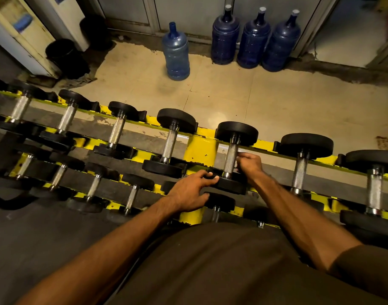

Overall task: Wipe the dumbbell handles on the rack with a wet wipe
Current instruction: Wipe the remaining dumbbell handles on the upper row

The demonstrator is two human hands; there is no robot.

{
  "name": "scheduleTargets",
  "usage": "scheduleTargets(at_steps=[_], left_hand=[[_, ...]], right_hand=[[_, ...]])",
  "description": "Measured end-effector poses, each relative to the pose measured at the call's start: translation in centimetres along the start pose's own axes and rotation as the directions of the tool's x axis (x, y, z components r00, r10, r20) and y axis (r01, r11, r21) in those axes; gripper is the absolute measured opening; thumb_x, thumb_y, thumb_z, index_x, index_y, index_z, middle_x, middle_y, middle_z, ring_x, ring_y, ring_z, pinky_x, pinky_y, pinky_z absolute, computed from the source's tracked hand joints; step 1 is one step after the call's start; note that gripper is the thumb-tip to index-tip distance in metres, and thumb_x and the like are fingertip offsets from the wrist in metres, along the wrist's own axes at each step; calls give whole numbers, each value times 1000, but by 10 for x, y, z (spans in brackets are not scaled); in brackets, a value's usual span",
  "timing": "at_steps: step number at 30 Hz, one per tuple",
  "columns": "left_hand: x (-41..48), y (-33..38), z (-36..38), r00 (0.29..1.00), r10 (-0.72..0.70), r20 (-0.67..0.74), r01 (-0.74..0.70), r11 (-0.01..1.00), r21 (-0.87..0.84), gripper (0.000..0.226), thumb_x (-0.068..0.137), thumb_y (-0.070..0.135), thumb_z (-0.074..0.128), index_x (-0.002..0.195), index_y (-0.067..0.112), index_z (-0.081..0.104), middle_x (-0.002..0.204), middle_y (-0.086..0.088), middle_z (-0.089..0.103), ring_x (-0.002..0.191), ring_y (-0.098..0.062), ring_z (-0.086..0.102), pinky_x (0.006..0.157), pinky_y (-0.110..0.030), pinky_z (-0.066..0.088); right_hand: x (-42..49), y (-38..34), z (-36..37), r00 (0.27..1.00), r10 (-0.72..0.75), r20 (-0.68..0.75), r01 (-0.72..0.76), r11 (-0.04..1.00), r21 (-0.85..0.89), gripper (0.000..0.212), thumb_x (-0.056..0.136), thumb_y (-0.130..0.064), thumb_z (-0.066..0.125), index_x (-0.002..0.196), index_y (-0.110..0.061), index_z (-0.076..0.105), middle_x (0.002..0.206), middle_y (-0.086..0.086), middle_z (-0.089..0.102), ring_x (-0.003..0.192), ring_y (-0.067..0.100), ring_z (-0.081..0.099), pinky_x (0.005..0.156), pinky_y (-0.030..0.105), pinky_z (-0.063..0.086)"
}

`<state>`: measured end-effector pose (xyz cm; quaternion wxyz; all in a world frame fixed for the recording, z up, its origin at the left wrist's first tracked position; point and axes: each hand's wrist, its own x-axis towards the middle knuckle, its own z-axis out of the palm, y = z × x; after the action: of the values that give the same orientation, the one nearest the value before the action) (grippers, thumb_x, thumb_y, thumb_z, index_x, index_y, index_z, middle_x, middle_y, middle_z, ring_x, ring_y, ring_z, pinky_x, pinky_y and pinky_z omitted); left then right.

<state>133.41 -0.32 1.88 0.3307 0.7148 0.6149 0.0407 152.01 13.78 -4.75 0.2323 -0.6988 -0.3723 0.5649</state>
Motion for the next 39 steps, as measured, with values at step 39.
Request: scheduleTargets(at_steps=[39], left_hand=[[4,-2,8,999,22,-40,-21,1000,16,62,94,28,59,153,32,41,153,2,38,137,-16,43,108,-40,46]], right_hand=[[-35,-48,-1,684,-602,413,637,216,-740,12,90,-19,68,99,-23,75,101,-4,72,85,15,66,67,29,51]])
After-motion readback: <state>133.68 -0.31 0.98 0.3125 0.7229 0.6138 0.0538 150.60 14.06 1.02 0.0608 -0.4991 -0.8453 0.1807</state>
